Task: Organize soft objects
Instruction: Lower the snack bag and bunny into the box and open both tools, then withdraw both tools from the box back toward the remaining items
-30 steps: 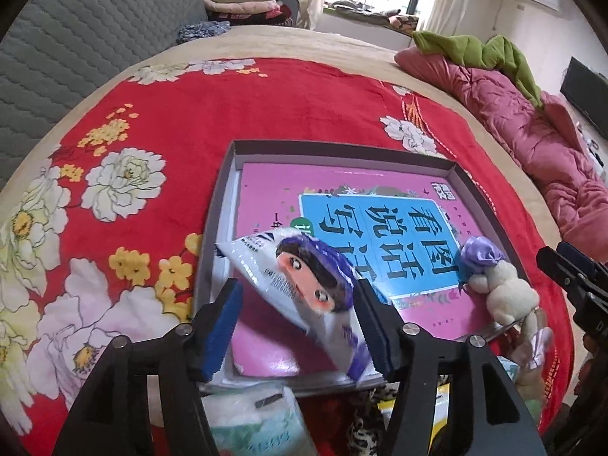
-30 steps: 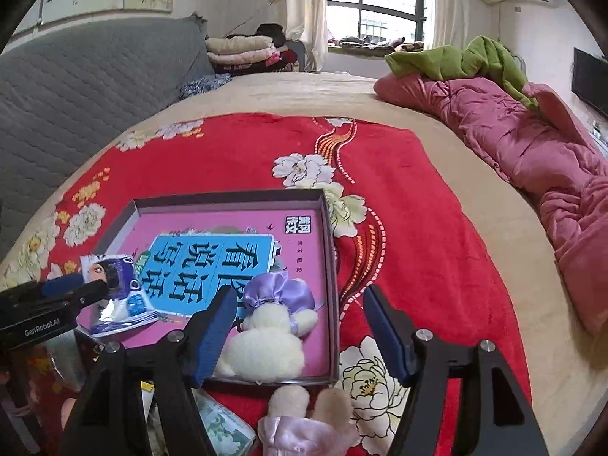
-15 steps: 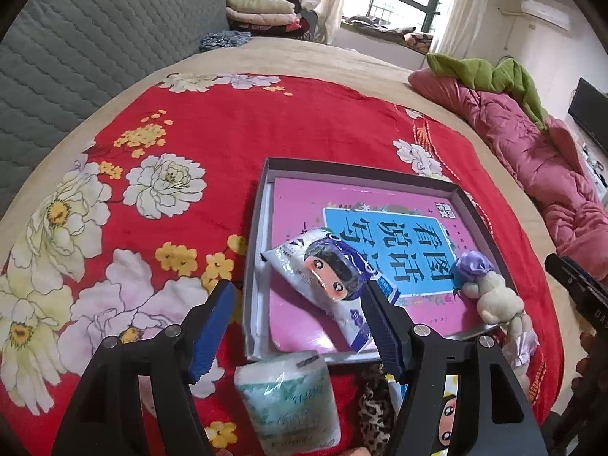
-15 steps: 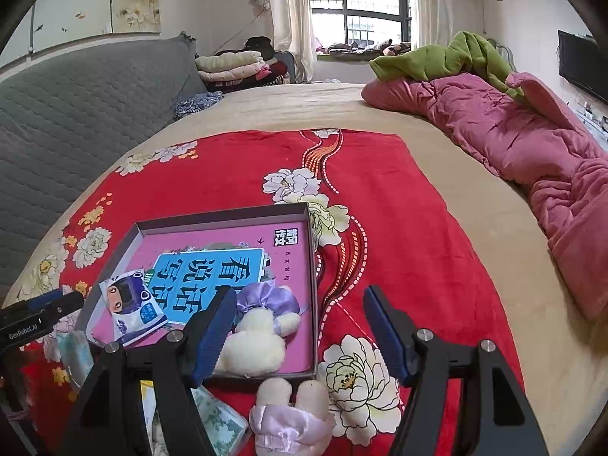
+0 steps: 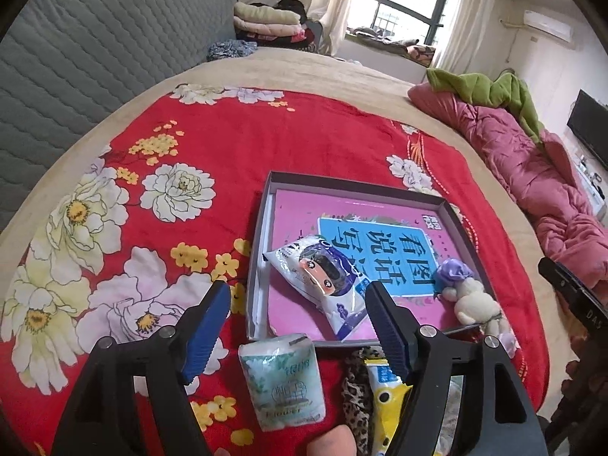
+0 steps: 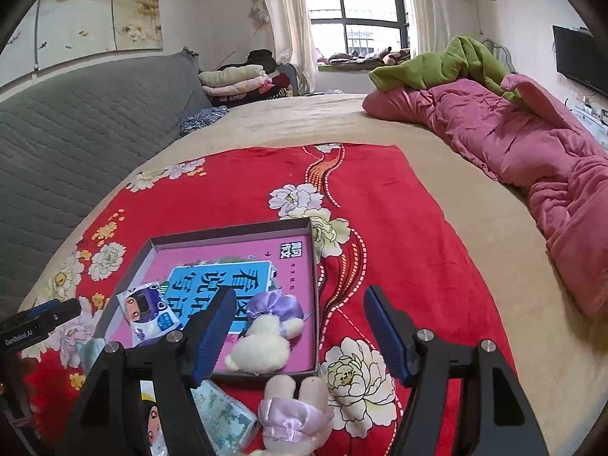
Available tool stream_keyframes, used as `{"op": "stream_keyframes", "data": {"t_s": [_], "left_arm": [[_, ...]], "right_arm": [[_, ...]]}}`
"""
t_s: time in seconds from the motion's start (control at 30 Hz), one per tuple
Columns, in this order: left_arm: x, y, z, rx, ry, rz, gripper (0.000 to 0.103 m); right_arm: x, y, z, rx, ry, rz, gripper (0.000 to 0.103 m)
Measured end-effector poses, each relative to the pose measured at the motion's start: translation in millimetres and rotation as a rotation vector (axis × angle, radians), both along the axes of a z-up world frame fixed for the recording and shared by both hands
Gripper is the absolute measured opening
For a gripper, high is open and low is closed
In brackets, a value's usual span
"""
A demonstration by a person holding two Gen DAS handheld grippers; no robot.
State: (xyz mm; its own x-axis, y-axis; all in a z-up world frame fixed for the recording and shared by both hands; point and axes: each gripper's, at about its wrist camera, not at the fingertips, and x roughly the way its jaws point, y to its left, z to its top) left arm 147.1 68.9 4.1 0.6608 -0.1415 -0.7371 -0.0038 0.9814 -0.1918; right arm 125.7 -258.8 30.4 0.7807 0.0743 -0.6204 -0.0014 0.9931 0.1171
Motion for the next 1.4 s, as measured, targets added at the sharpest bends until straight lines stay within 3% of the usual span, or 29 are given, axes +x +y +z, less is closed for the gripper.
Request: {"op": "stream_keyframes", "data": {"t_s": [0.67,1.4], "left_arm": [[-46,5,40,-0.009,-0.056,0.008,0.075],[-88,-8,34,0.03,0.005,-0.044,0.075]], "right_arm": [[-31,19,22,-0.004,-0.047,0.075,0.069],[-82,25,20,-0.026,-0.041,0.143,0.069]]}}
